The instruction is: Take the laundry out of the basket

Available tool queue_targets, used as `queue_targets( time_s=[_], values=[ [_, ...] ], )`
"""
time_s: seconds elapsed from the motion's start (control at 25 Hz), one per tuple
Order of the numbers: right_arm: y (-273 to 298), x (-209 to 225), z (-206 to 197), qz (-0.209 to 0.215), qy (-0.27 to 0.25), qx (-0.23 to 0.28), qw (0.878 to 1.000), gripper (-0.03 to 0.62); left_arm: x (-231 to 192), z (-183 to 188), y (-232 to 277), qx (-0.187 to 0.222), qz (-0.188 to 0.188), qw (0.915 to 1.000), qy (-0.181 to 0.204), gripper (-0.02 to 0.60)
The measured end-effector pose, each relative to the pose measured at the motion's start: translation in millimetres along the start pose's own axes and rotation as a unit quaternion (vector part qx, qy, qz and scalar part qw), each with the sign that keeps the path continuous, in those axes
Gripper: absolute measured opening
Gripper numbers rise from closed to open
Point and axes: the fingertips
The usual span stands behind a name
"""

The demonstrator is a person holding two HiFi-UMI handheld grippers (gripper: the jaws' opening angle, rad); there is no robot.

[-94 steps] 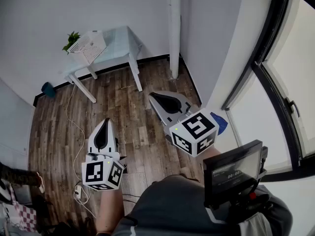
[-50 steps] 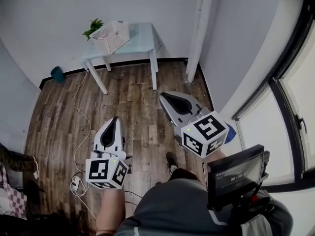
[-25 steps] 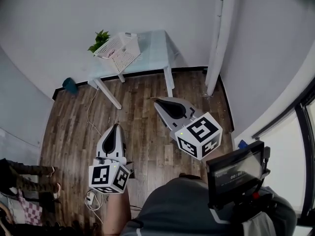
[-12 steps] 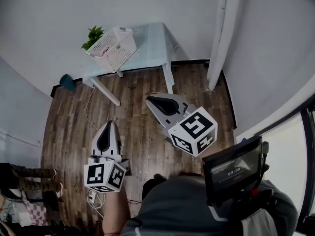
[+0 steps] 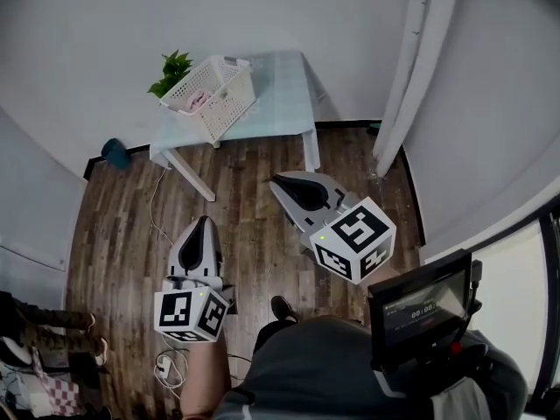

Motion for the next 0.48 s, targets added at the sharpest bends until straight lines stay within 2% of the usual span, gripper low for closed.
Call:
queue_targets(
  time_s=[0.48],
  values=[
    [115,-2,26,-0.026,-0.013,-0.010,1.000,0.020,-109,12,39,0.008,-0.033,0.9994,-0.009,0.003]
  ],
)
Point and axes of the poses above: the fingertips, and each gripper's own axes: y forward along the fingers, x to its right, z out of its top, and after that the axes turned 12 degrees about -x, right-handed
